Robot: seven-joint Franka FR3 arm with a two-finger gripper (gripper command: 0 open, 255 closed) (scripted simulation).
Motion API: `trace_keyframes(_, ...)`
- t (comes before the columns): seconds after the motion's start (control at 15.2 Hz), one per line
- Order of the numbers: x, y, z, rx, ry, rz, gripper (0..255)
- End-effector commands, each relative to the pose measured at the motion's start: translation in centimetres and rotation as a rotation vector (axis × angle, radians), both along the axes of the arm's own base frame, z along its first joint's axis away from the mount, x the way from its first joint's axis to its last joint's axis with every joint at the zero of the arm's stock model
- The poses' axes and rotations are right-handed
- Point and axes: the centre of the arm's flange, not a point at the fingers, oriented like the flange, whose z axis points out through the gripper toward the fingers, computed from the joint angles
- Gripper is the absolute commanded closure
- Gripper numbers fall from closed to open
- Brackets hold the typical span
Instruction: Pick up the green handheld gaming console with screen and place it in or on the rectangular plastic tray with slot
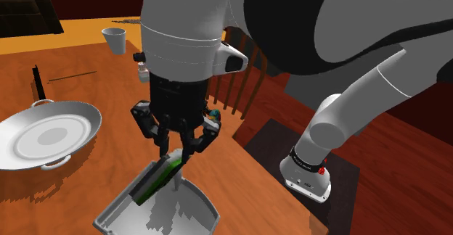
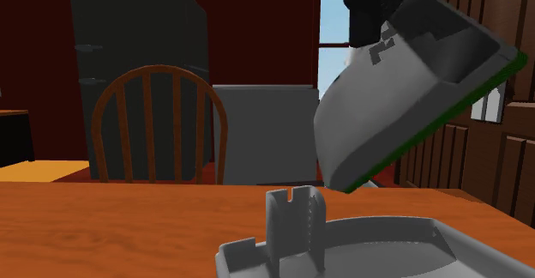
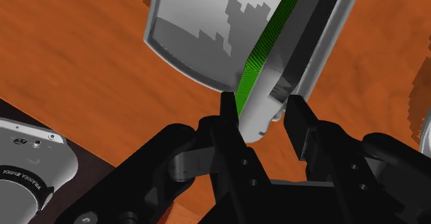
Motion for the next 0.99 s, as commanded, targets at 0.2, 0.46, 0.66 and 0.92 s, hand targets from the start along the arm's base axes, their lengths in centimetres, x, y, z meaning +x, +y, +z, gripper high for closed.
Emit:
trace_keyframes(0.2,0.2,0.0,-2.7,0.001,-0.001,0.000,255)
trace_keyframes(0.46,0.2,0.0,-3.3,0.001,-0.001,0.000,255)
trace_keyframes(0.66,0.2,0.0,-3.3,0.001,-0.001,0.000,255)
trace_keyframes(0.92,0.2,0.0,-3.3,0.001,-0.001,0.000,0)
